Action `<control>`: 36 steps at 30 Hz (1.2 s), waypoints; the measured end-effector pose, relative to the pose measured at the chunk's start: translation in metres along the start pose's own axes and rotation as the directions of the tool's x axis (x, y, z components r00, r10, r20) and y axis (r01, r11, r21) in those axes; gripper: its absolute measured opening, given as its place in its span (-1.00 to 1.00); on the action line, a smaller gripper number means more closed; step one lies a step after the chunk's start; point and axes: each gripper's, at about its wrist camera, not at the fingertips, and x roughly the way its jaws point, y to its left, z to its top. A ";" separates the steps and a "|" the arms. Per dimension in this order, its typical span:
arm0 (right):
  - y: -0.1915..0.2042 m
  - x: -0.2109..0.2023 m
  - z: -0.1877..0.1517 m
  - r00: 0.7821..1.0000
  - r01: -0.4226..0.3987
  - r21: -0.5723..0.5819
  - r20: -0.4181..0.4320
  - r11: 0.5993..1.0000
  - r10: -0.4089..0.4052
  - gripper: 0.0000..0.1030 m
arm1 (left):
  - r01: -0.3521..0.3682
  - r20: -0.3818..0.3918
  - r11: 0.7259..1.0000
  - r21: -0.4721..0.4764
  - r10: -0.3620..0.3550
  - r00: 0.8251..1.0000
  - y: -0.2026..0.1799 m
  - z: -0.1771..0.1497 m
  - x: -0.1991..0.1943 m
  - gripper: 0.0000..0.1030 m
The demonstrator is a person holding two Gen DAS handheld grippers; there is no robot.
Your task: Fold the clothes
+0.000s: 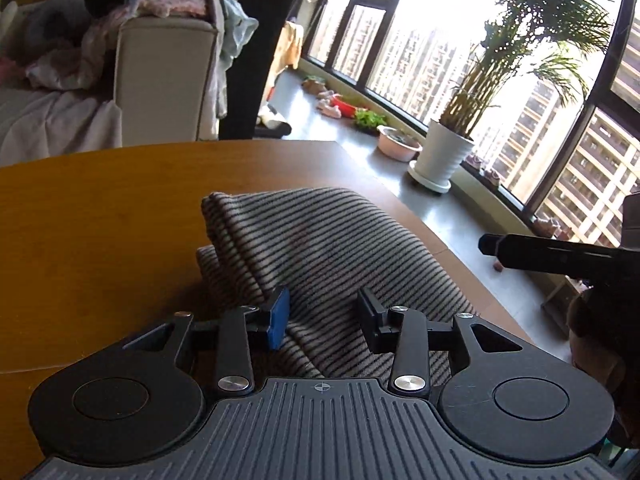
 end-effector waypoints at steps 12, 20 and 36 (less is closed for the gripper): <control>-0.016 0.080 -0.007 0.976 -0.170 0.198 -0.100 0.965 0.192 0.29 | 0.028 -0.012 0.999 -0.027 -0.028 1.000 0.018 -0.004 -0.006 -0.16; 0.033 0.064 -0.003 0.995 -0.053 -0.123 -0.094 0.991 0.041 0.21 | 0.050 -0.006 0.997 -0.065 -0.051 0.999 0.031 -0.008 -0.008 -0.11; 0.047 0.070 -0.033 0.976 0.198 -0.340 -0.013 0.919 -0.215 0.31 | 0.011 0.032 0.999 -0.033 -0.010 0.999 0.018 0.005 -0.023 -0.07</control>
